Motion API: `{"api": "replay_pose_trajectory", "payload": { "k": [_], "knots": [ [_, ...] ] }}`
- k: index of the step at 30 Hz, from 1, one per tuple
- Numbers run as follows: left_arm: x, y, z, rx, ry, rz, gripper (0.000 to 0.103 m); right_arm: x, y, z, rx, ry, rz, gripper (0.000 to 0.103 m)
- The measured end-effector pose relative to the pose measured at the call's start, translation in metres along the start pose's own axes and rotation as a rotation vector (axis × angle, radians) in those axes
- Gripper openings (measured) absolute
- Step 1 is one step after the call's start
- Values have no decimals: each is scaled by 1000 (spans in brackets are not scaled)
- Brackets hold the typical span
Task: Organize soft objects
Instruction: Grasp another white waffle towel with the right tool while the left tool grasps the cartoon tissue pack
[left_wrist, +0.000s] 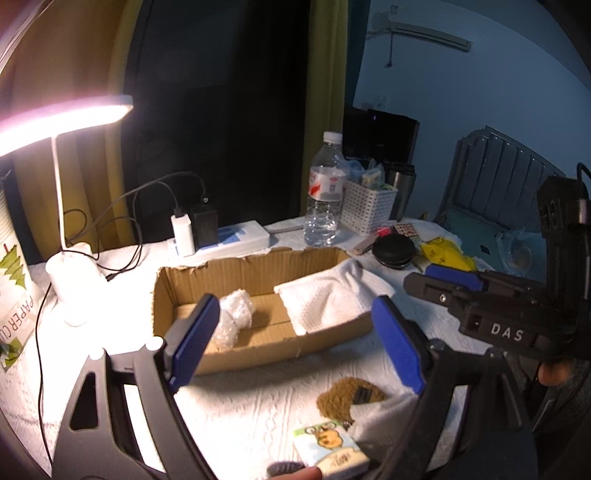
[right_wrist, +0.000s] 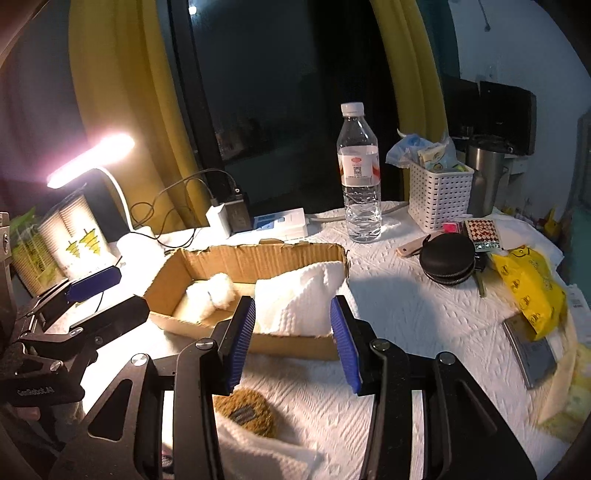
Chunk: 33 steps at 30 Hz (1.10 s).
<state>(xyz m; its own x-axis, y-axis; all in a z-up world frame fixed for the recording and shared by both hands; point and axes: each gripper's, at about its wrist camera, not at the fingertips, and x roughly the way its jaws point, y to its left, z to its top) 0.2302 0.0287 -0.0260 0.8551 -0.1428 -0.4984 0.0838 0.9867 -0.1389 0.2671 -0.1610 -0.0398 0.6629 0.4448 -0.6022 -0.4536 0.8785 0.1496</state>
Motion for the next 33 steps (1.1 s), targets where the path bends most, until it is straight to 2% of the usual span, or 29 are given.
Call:
{"api": "replay_pose_trajectory", "payload": {
  "k": [17,20,33],
  "knots": [
    [-36,-1,-34,-6,6,10,86,-36,13,-35,-6,-2,-18,46],
    [-40,3,-43,-16,14,15,86,-36,16,-44,-11,12,-17,56],
    [-42,8,-88,-42,90,29,86,-17,20,-90,-12,112,8,59]
  ]
}}
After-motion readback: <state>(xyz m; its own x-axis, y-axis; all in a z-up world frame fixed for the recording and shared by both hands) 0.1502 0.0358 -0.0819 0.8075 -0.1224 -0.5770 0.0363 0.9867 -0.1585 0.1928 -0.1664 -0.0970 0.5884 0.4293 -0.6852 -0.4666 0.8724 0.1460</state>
